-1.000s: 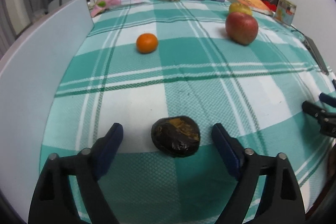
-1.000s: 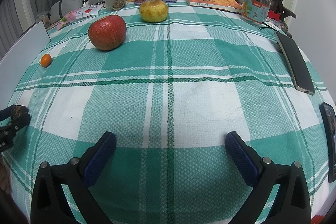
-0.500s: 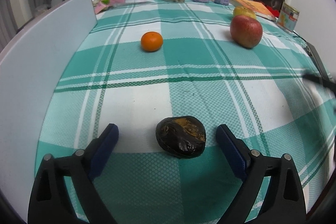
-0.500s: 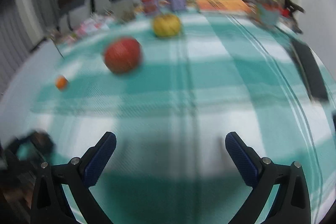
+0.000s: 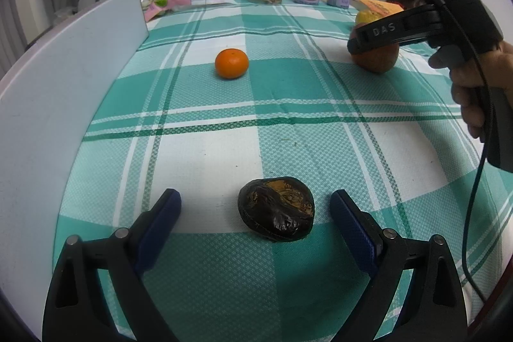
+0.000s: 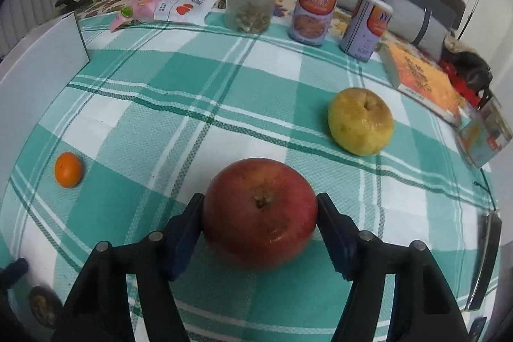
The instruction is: Organize fruits
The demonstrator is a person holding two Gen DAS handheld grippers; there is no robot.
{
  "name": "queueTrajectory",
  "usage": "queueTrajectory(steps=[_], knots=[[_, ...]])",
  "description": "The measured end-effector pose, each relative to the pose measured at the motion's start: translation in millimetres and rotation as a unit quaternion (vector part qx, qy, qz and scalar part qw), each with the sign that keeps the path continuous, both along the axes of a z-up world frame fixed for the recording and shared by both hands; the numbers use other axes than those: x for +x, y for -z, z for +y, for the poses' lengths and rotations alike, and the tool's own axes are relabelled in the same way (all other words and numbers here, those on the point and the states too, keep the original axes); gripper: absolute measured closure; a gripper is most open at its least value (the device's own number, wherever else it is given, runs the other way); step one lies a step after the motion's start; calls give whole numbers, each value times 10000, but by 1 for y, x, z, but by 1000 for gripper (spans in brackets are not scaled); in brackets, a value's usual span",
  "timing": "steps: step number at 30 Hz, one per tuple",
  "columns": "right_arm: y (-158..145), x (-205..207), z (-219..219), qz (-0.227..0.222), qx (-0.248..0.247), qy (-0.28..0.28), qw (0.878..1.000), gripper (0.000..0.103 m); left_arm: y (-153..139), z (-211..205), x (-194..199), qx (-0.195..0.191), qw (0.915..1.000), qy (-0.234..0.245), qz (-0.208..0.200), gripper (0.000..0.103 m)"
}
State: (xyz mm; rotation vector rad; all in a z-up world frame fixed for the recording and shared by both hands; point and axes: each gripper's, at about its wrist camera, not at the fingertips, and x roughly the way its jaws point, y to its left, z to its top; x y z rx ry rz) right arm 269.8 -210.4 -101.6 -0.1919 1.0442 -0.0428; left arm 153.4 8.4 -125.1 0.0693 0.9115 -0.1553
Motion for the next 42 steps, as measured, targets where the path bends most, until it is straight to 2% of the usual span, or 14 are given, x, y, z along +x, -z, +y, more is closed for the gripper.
queueTrajectory(steps=[5,10,13,17,20,22,25,29,33,36,42], knots=[[-13,-28,-17,-34,457,85,9989,35,0,0,0,1,10000,0,0,8],[-33,-83,-26,20,697,-41,9976,35,0,0,0,1,10000,-1,0,8],[-36,-115,-25,136,648,-118,9977,35,0,0,0,1,10000,-1,-1,8],[-11,-142,-11,393,390,-233,9982,35,0,0,0,1,10000,0,0,8],[-7,-150,-5,147,329,-209,9991,33,0,0,0,1,10000,0,0,8],[-12,-154,-5,13,549,-160,9984,20,0,0,0,0,10000,0,0,8],[-23,-162,-9,-250,710,-27,9972,8,0,0,0,0,10000,-1,0,8],[-32,-190,-27,-484,904,354,9941,5,0,0,0,-1,10000,-1,-1,8],[-18,-226,-43,-559,1111,688,9898,3,0,0,0,-1,10000,-2,-1,8],[3,-231,-47,-314,1068,726,9911,4,0,0,0,1,10000,-1,0,8],[18,-228,-38,-346,538,568,9963,0,0,0,0,1,10000,-3,-1,8]])
